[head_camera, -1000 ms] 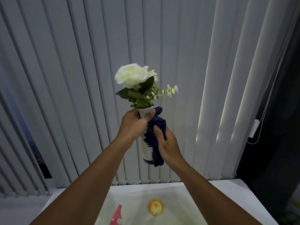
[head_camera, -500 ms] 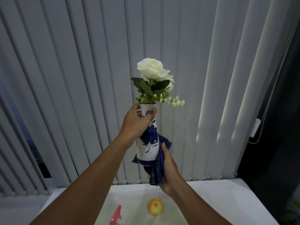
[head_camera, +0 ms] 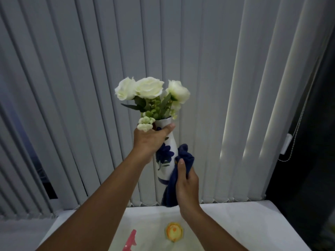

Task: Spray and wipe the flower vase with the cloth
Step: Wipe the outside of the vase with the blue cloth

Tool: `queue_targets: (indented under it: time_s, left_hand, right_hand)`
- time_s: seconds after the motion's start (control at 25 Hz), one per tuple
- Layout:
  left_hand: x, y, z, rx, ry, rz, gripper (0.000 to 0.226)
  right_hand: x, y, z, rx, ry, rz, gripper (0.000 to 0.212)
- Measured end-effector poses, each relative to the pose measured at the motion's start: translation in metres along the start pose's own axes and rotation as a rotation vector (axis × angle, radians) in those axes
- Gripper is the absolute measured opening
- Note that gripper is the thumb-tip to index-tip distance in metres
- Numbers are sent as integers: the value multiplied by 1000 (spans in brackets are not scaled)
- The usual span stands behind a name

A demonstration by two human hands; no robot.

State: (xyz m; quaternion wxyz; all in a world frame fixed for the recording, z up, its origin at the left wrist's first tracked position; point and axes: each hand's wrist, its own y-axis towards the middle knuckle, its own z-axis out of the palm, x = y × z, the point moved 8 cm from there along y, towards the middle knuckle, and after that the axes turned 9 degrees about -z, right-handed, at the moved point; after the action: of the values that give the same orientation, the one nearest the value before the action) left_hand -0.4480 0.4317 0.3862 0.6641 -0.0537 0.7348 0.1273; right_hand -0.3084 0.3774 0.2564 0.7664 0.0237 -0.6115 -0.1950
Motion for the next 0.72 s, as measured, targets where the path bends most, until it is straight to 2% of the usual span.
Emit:
queue_targets:
  time_s: [0.04,0.2,0.36,0.44,0.56,0.64,0.72]
  left_hand:
    - [2,1,2,22,-13,-1,74]
    - [-1,-4,11,146,-26,26,44]
    - [-6,-6,13,223,-113,17,29]
    - [-7,-6,11,219,-147,11,33]
    - [-2,-4,8,229,-191,-17,42]
    - [4,-5,8,249,-198,-63,39]
    - [9,-7,10,294,-199,-96,34]
  right_hand:
    - [8,6,0,14,-40,-52,28]
    - [63,38,15,126,-111,-253,24]
    - [71,50,22,236,-116,-304,28]
    - [45,40,17,261,-123,-250,37]
    - [-1,19,4,268,-15,-43,45]
    - [-18,11,1,285,42,76,50]
    - [-12,13,2,327,47,84,55]
